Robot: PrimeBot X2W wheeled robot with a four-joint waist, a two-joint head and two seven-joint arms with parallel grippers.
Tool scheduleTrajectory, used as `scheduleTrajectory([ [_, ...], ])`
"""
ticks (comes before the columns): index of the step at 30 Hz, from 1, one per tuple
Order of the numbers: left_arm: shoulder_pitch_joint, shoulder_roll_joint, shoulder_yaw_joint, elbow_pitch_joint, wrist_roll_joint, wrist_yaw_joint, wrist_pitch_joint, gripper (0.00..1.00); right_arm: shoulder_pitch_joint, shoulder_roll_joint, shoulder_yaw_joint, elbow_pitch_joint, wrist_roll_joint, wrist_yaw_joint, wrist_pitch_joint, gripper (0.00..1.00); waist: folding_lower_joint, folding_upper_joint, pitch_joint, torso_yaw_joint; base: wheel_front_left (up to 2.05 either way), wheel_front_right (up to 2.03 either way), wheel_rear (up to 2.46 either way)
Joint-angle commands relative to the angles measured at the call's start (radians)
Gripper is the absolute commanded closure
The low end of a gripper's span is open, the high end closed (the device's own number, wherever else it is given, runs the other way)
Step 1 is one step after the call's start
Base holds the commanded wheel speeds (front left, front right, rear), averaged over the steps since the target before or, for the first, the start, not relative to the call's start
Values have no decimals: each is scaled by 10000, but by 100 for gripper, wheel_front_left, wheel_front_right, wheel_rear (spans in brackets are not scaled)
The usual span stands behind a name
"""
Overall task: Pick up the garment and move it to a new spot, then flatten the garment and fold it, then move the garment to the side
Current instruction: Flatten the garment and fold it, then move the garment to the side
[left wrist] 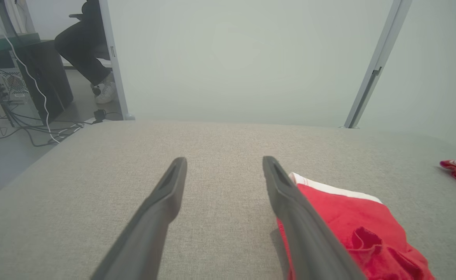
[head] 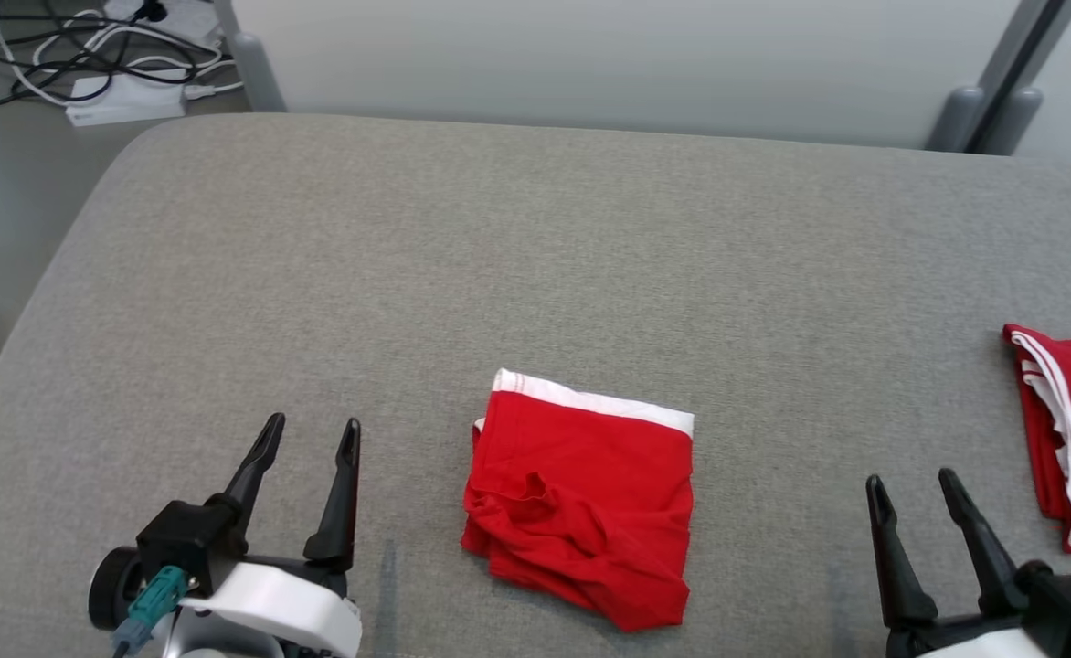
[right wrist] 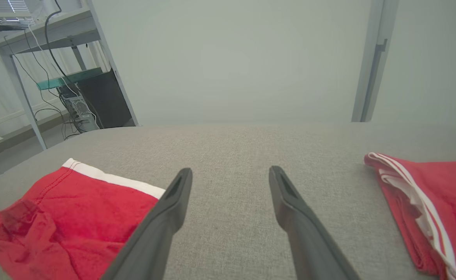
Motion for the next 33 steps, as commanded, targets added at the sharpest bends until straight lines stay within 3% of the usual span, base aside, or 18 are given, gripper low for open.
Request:
scheduleTrajectory([
  [1, -217, 320, 493, -258, 17, 108, -105, 0, -100, -51, 212, -284, -95, 2, -115, 0, 0, -1, -10, -163, 0, 0, 0],
  [8, -4, 532, 658, -409, 9, 264, -95, 0, -49, 27, 211, -423, -95, 2, -115, 0, 0, -1, -39, -411, 0, 0, 0],
  [14, -33, 559, 595, -432, 20, 242, -57, 0, -74, 74, 85, -293, -15, 2, -116, 0, 0, -1, -52, -211, 0, 0, 0],
  [25, 25, 380, 551, -713, 295, 387, -90, 0, -1100, 57, 1283, 1847, 976, 2, -116, 0, 0, -1, 5, 1499, 0, 0, 0],
  [33, -83, 42, 463, -424, 301, 36, -113, 0, -1461, 89, 1674, 3362, 1473, 2, -116, 0, 0, -1, 58, 2442, 0, 0, 0],
])
